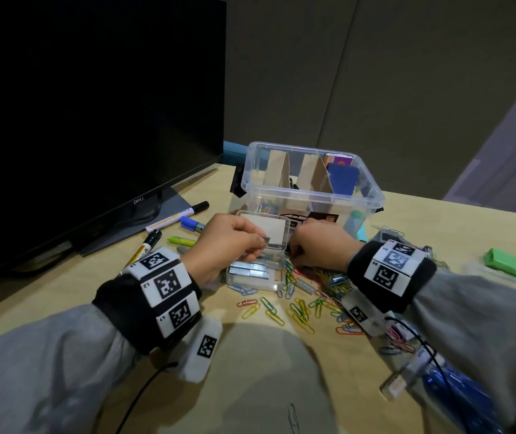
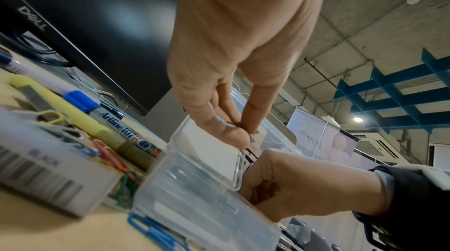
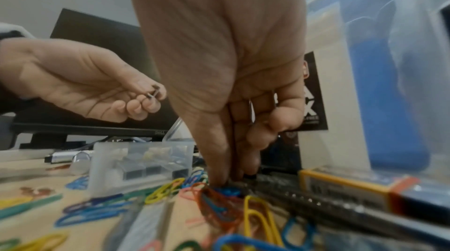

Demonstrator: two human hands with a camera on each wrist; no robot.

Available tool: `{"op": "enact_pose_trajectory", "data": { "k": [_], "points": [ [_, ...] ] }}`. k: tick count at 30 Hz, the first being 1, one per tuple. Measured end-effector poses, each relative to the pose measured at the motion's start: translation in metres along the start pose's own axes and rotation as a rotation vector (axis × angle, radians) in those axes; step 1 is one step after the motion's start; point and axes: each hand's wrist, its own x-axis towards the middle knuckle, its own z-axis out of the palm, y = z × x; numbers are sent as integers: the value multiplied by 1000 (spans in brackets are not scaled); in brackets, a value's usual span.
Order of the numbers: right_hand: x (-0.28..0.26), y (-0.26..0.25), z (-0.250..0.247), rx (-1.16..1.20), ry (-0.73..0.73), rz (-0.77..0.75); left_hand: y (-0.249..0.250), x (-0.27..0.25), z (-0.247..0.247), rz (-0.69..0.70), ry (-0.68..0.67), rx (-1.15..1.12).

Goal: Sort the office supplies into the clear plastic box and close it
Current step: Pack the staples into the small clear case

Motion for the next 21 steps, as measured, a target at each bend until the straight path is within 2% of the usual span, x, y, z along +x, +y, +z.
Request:
{"op": "enact_pose_trajectory", "data": {
  "k": [3, 10, 14, 21],
  "points": [
    [0, 3, 3, 34, 20, -8, 0, -3, -1, -20, 4, -68],
    [-19, 11, -16, 333, 154, -38, 1, -5, -4, -72, -18, -123],
    [-30, 7, -36, 590, 160, -107, 3, -5, 0, -71, -20, -106],
    [-28, 0, -36, 468, 115, -168, 7, -10, 10, -51, -45, -35]
  ]
}}
